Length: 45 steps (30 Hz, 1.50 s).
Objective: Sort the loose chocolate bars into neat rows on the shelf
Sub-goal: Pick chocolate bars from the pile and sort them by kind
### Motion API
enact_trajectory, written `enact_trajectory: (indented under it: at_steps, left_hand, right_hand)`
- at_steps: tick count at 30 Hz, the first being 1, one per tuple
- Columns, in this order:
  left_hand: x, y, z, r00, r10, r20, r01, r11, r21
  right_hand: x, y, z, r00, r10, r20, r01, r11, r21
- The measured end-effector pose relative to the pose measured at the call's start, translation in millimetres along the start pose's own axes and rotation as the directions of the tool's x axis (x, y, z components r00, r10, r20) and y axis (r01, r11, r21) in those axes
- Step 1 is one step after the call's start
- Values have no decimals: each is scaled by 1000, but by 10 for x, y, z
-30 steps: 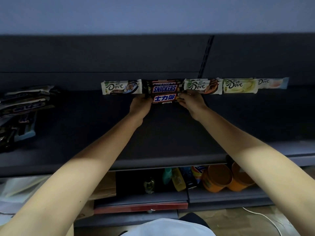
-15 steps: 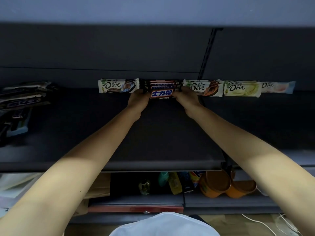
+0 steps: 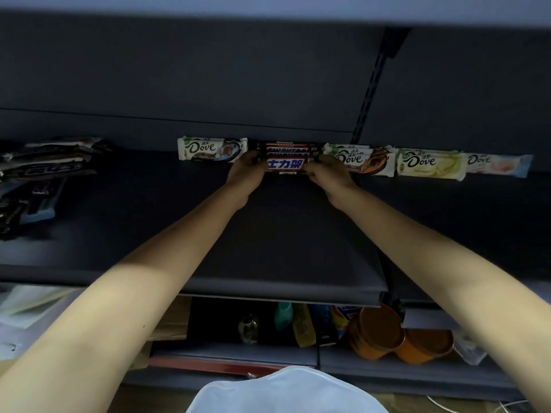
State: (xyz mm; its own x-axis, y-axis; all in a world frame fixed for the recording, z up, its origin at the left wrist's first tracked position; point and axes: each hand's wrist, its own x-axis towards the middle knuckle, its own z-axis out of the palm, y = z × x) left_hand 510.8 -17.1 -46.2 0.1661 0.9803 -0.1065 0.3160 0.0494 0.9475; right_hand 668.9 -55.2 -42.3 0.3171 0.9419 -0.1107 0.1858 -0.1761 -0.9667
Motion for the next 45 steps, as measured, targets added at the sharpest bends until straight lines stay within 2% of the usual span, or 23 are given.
enact_trajectory:
  at_steps: [7, 11, 16, 19, 24, 30, 40, 45]
  left_hand:
    - [-106, 11, 5, 999, 24, 24, -23, 999, -44]
    - [-140, -23, -10, 999, 35, 13, -34, 996, -78]
    - [-152, -107, -133, 999, 2, -35, -5, 997, -79]
    - [-188, -154, -298, 998, 37, -45, -39, 998, -43]
    - [-322, -243, -816, 993, 112, -36, -106, 986, 132]
    - [-539, -419, -1702, 987, 148, -65, -111, 912, 395]
    - [-821, -911, -2770, 952, 233, -198, -97, 845, 526]
    - [-830, -1048, -3152, 904, 319, -284, -99, 803, 588]
  right_hand:
    - [-30, 20, -21, 1000, -6, -12, 7, 998, 60]
    - [-85, 37, 22, 995, -68, -79, 68, 998, -1]
    - [-236, -23, 226, 995, -63, 77, 62, 998, 14]
    - [-286, -92, 439, 981, -48, 187, 53, 998, -21]
    - [-363, -278, 999, 959, -71, 276, 82, 996, -28]
    - [-513, -492, 1885, 928, -116, 355, 157, 984, -89]
    - [-824, -638, 2978, 857, -207, 471, 349, 907, -235]
    - [-874, -673, 3307, 858, -242, 454, 390, 881, -267]
